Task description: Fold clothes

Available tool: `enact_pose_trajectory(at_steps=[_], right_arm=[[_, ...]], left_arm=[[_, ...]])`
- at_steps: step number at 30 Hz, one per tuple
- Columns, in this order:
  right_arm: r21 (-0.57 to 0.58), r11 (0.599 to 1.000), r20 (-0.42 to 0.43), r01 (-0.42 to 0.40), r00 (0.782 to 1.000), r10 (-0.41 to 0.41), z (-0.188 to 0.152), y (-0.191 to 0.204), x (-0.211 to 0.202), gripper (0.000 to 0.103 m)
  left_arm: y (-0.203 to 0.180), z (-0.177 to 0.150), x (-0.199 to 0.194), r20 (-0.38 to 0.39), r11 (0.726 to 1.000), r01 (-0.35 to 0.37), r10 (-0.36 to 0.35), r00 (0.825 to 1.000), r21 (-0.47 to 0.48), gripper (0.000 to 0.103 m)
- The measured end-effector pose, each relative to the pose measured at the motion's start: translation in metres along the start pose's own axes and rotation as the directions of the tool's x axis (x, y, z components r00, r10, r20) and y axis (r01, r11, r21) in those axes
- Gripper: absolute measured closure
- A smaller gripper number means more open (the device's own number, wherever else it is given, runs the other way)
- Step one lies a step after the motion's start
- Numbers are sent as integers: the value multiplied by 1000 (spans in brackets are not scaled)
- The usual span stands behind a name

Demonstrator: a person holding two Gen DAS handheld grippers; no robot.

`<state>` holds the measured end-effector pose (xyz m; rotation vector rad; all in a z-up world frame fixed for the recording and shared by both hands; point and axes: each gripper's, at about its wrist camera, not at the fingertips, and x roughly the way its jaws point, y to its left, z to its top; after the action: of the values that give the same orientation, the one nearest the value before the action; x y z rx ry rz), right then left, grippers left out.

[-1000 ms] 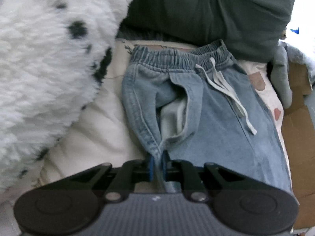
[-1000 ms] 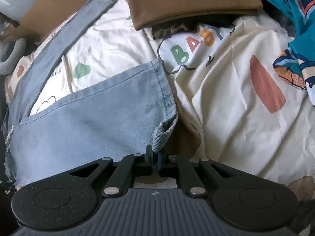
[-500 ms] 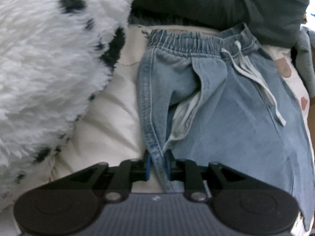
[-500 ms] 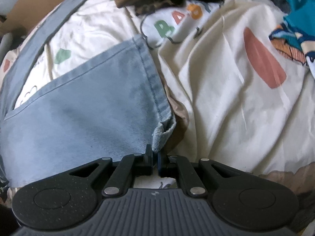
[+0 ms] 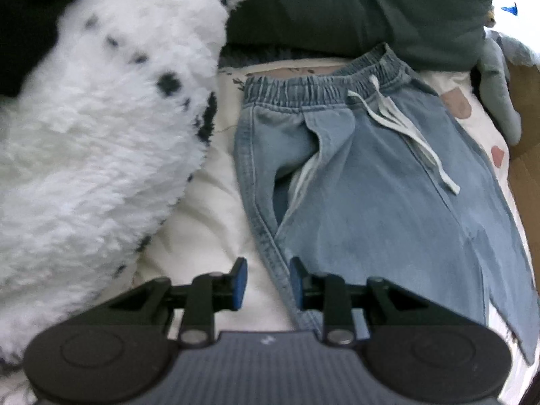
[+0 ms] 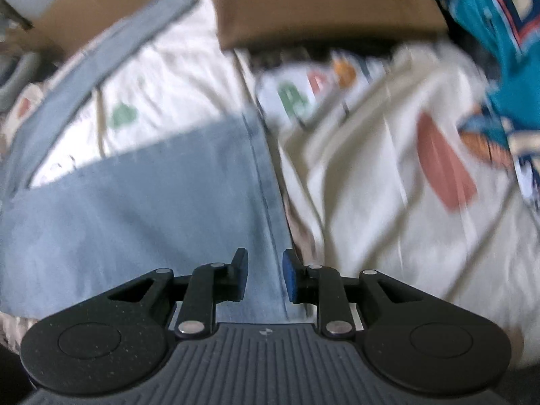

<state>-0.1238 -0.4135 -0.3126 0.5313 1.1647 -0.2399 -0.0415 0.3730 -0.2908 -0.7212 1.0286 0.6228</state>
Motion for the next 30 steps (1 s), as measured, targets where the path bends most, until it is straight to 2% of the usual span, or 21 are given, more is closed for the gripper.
enact_pose_trajectory(at_steps=[5,6,8,14,18,21,23,26,30], right_arm=[[-43,999,60,-32,998,34,36,9,17,79],[-56,998,66,-27,997,31,43,8,21,71],[-89,996,77,-7,997,13,55,10,30,63],[-188,982,70,19,998,-6,76,15,59,59],[-198,979,19,57,998,-54,82,13,83,57],[-203,978,24,40,999,-36,82,15,89,58],[-212,977,30,24,999,-19,80,18,88,63],[-216,975,39,49,998,-42,79,20,85,92],[-209,974,57,87,995,-76,77,19,76,99]], left_arm=[[-5,1,-13,11,1000,-16,16,1000,26,75],[-8,2,-16,15,999,-15,15,1000,38,75],[-16,6,-21,23,998,-12,11,1000,64,75],[-37,13,-28,32,992,0,-5,999,128,75],[-44,12,-33,34,989,-3,-2,999,150,75],[-49,11,-33,34,987,-6,1,999,162,75],[-51,10,-32,32,985,-8,2,999,170,75],[-54,9,-31,30,984,-8,3,1000,177,75],[-59,9,-30,31,982,-2,-4,999,187,75]])
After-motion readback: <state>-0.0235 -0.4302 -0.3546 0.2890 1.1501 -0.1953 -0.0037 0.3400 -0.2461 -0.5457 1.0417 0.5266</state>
